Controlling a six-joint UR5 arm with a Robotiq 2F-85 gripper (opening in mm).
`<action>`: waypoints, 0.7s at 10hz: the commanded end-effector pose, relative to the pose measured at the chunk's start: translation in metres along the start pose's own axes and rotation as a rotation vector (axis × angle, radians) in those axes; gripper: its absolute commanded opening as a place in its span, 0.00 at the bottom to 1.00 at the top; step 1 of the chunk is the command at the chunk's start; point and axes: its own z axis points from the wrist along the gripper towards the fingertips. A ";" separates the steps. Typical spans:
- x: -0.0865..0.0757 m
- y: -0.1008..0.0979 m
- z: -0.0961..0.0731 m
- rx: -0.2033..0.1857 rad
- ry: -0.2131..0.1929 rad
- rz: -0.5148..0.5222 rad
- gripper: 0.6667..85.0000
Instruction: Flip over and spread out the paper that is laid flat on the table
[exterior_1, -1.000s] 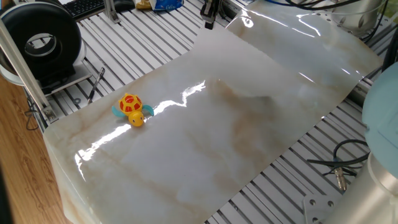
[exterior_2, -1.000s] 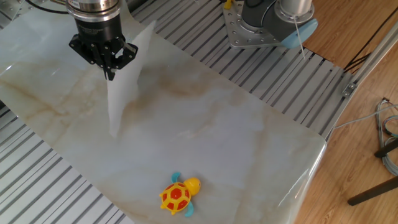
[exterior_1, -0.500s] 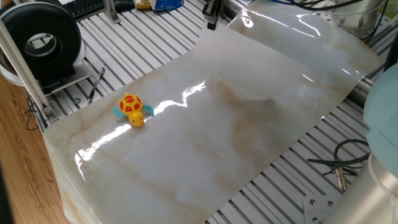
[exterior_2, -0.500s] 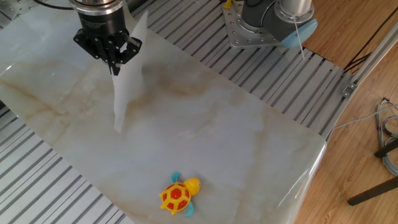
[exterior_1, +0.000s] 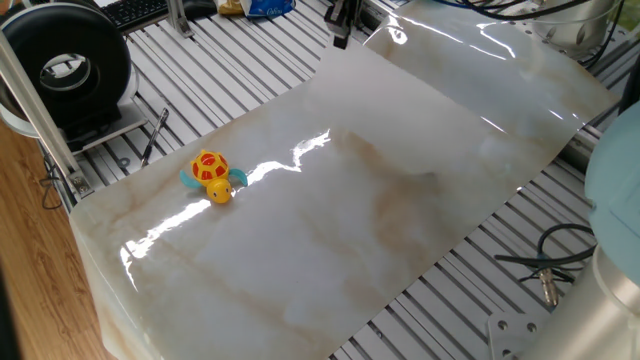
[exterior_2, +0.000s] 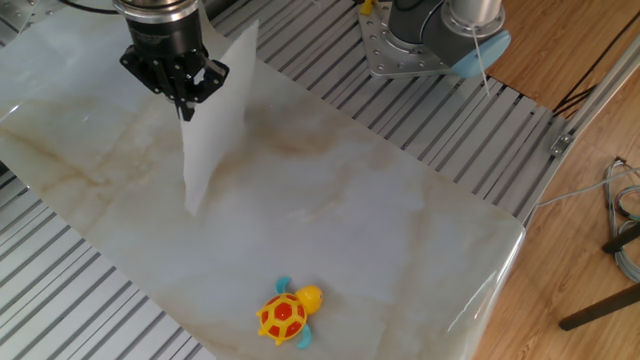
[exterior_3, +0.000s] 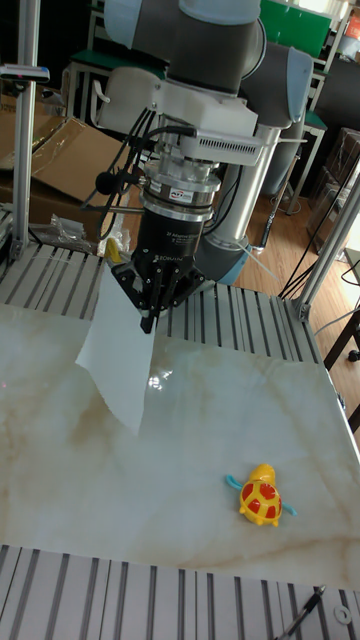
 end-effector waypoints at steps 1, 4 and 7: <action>-0.017 -0.014 -0.002 0.019 -0.001 -0.037 0.00; -0.049 -0.024 -0.013 0.033 0.049 -0.117 0.00; -0.057 -0.024 -0.012 0.052 0.042 -0.123 0.00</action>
